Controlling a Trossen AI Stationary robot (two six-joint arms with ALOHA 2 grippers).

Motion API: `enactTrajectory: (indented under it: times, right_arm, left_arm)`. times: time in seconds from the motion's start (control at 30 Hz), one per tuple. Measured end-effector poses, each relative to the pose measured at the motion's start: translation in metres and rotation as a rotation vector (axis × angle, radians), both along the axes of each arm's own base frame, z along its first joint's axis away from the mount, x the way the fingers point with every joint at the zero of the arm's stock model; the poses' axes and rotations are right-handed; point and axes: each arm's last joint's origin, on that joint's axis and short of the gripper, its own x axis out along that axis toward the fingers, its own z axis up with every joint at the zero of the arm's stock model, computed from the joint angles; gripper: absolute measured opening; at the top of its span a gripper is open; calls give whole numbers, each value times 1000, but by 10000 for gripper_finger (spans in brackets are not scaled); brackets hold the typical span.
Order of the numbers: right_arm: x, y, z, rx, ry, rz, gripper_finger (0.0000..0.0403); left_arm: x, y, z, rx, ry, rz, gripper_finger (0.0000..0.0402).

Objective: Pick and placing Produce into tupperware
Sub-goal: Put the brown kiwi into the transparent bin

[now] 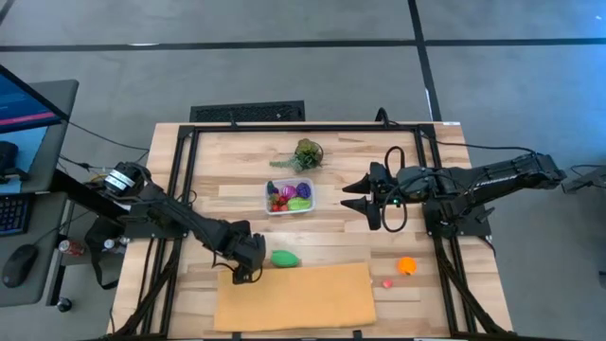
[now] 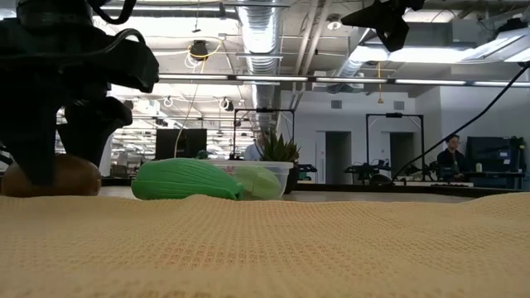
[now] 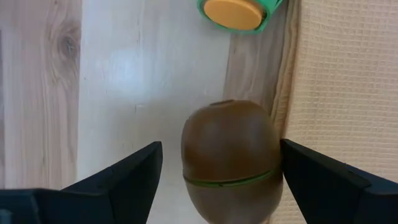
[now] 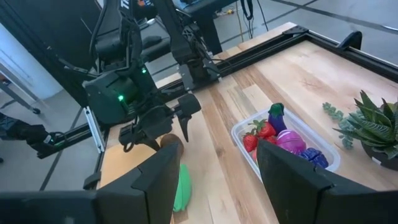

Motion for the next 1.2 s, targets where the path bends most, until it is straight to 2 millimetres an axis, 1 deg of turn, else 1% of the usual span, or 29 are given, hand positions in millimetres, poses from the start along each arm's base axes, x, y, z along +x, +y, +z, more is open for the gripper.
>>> enactTrajectory:
  times: [0.2, 0.3, 0.7, 0.8, 1.0, 1.2]
  right_arm:
    - [0, 0, 0, 0, 0, 0, 205]
    - [0, 0, 0, 0, 1, 0, 205]
    - [-1, 0, -2, -4, 20, 0, 205]
    - [-1, 0, -2, -5, 20, 1, 205]
    - [-1, 0, -2, -5, 20, 1, 205]
    - [-1, 0, -2, -5, 20, 1, 205]
  left_arm:
    - [0, 0, 0, -5, 3, 0, 311]
    - [0, 1, 0, -4, 6, 0, 305]
    - [-1, 1, 0, -14, 13, 10, 231]
    - [0, 1, 0, -30, 19, 22, 229]
    - [1, 4, 0, -55, 31, 47, 242]
    - [7, 5, 7, -68, 12, 56, 236]
